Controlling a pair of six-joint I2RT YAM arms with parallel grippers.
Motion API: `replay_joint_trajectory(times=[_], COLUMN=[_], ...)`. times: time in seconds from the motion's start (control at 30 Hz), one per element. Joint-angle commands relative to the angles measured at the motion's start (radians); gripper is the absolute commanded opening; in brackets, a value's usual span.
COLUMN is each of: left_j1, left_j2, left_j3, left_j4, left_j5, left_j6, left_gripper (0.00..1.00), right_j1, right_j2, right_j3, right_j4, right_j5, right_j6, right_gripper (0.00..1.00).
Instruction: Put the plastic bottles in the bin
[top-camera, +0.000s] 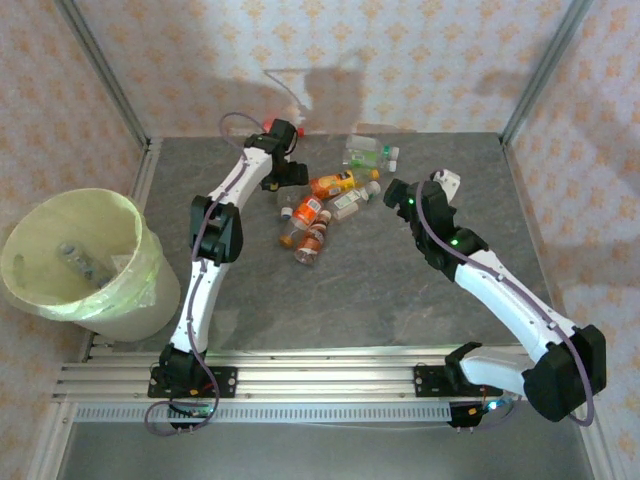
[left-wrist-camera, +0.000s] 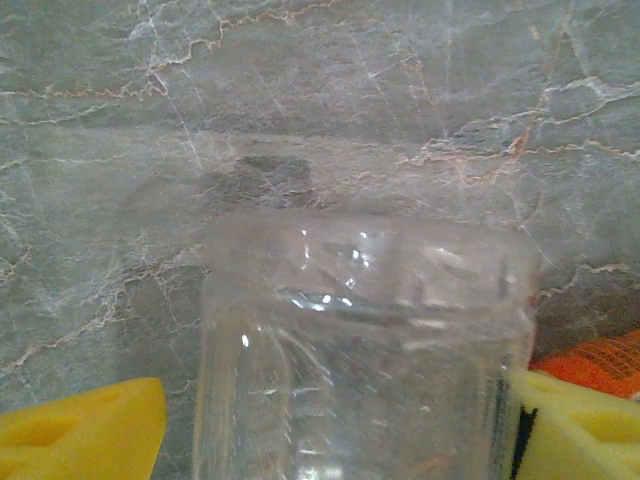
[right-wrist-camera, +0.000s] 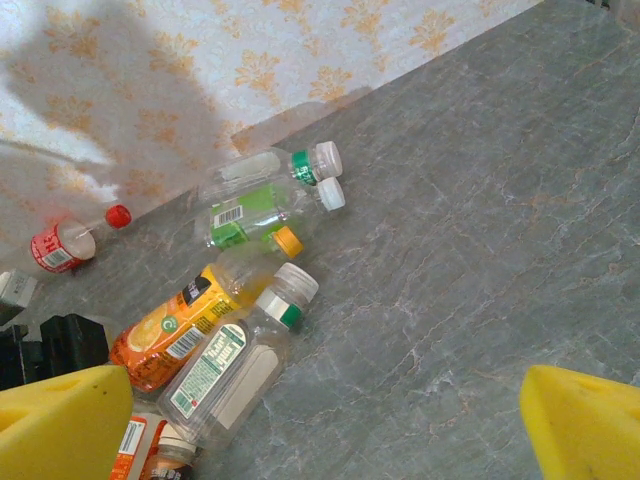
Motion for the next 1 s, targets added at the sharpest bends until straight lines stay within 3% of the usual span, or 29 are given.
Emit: replay_joint_trajectory(times=[0.0,0.43,0.97], left_j1=[0.004,0.013,0.015], left_j2=[0.016,-0.137,-0.72], left_j3=[-0.011,-0.203,-0.551], left_j4=[-0.018,0.082,0.296], left_j5=[-0.029,-0.049,-0.114], left_j6=[-0.006,0.011,-0.016], left_gripper=[0.76,0.57,0.55], right_j1=[-0.003,-0.003,-0.003], right_j2=[-0.012,-0.017,-0.035], right_j3=[-0.009,-0.007,-0.045], right_j4=[-0.02,-0.026,0.054], right_j5=[0.02,-0.003,-0.048], right_j6=[0.0,-0.009,-0.036], right_gripper=[0.99,0.99,1.0])
